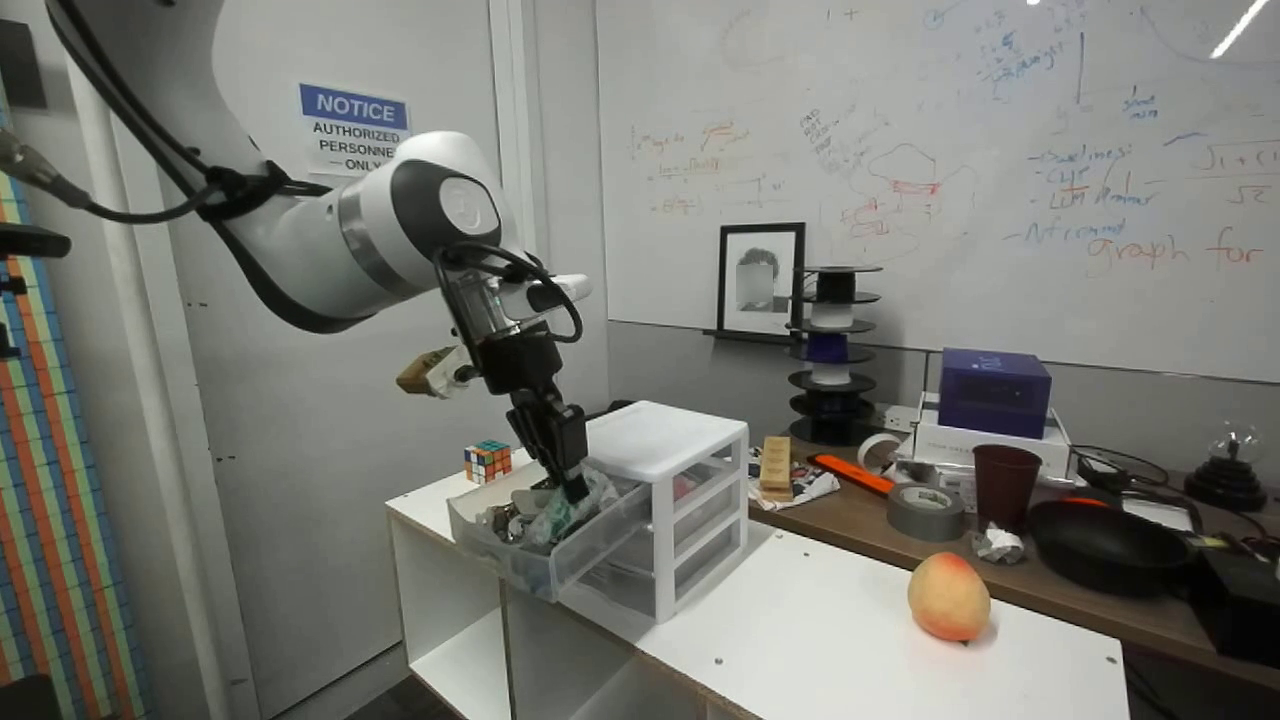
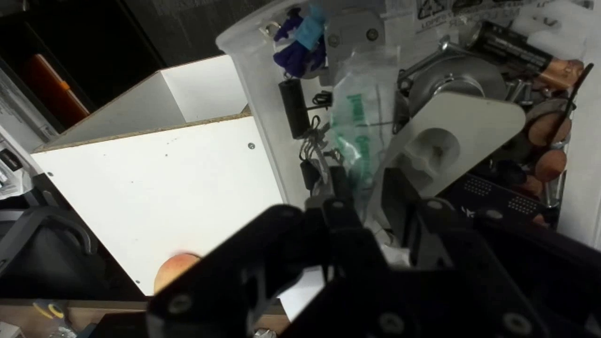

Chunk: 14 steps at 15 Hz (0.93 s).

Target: Pick up the white object and the plastic then put them in the drawer.

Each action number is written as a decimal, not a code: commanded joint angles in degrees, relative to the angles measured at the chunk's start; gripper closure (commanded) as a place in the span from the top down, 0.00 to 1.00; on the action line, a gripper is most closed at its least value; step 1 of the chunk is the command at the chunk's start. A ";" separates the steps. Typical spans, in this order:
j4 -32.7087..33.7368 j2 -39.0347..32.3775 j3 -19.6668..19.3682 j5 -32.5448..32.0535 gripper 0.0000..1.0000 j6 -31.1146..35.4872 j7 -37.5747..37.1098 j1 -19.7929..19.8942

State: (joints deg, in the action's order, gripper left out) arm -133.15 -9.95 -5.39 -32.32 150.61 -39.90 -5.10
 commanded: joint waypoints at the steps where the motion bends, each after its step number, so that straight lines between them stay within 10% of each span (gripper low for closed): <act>1: -0.71 0.64 -0.19 -0.70 0.57 0.58 0.40 -0.16; 7: -0.98 5.60 2.12 1.41 0.99 -5.77 -1.36 -2.12; 11: 16.47 -2.47 5.80 12.21 1.00 -18.41 10.03 -1.66; 14: 16.79 0.50 7.10 9.82 1.00 -20.72 10.42 -3.12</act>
State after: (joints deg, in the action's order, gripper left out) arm -121.21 -8.63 0.88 -22.56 133.52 -31.66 -7.30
